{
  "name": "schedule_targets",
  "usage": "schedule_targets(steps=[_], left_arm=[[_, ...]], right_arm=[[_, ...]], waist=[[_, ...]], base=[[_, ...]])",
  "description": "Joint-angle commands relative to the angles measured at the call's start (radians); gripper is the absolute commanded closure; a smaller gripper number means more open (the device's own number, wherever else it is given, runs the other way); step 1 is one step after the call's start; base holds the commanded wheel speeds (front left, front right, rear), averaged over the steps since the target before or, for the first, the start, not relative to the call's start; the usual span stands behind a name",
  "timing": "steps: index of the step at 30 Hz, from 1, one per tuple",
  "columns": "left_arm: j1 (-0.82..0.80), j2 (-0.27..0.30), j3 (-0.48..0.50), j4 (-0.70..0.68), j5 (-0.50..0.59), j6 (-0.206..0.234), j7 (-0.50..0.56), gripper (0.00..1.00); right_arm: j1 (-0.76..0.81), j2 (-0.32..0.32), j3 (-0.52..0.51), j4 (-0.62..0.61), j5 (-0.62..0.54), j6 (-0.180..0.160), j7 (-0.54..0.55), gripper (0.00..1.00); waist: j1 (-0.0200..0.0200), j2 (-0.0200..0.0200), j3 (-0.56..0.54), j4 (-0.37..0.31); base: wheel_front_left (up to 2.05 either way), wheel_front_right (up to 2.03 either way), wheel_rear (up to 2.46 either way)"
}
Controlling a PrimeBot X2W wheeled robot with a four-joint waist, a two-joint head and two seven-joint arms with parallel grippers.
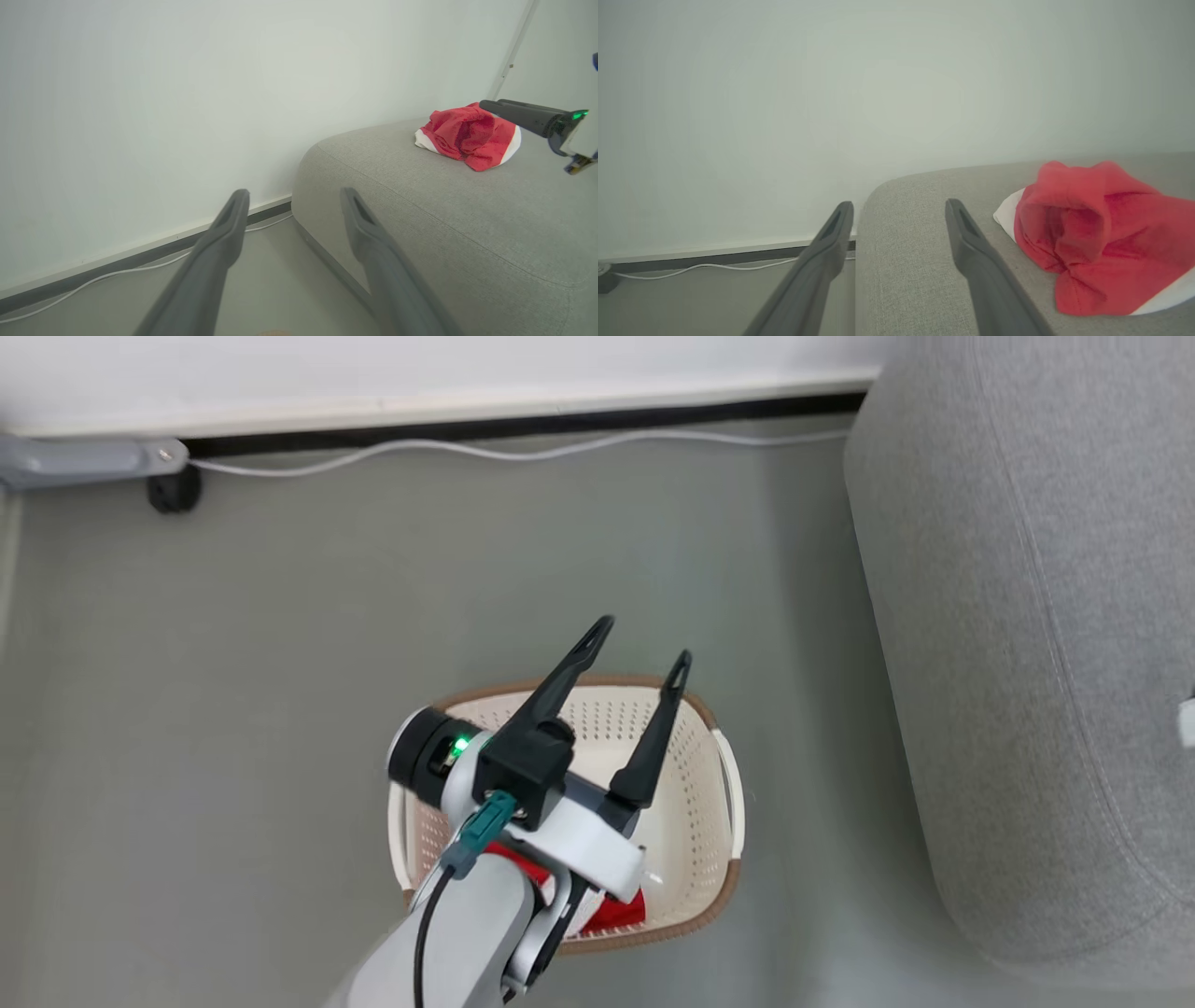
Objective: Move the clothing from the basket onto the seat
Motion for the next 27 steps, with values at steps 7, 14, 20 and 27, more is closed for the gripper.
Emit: schedule_targets(steps=[7,14,20,27], left_arm=[[0.092,0.002,0.124,-0.020,0.027,0.001,-0.005,0.00],[0.193,0.002,0.262,-0.008,0.061,-0.011,-0.005,0.00],[0.275,0.002,0.382,-0.001,0.097,-0.020,-0.005,0.00],[0.363,0.002,0.481,0.002,0.143,-0.018,-0.005,0.00]], right_arm=[[0.092,0.017,0.058,-0.089,-0.014,0.003,-0.006,0.00],[0.180,0.060,0.100,-0.144,-0.033,0.003,-0.006,0.00],[0.255,0.108,0.122,-0.185,-0.052,0.003,-0.006,0.00],[0.346,0.144,0.156,-0.230,-0.084,0.003,-0.006,0.00]], waist=[[0.0000,-0.0001,-0.118,0.069],[0.0000,-0.0001,-0.203,0.103],[0.0000,-0.0001,-0.261,0.112],[0.0000,-0.0001,-0.306,0.108]], base=[[0.00,0.00,0.00],[0.00,0.00,0.00],[0.00,0.00,0.00],[0.00,0.00,0.00]])
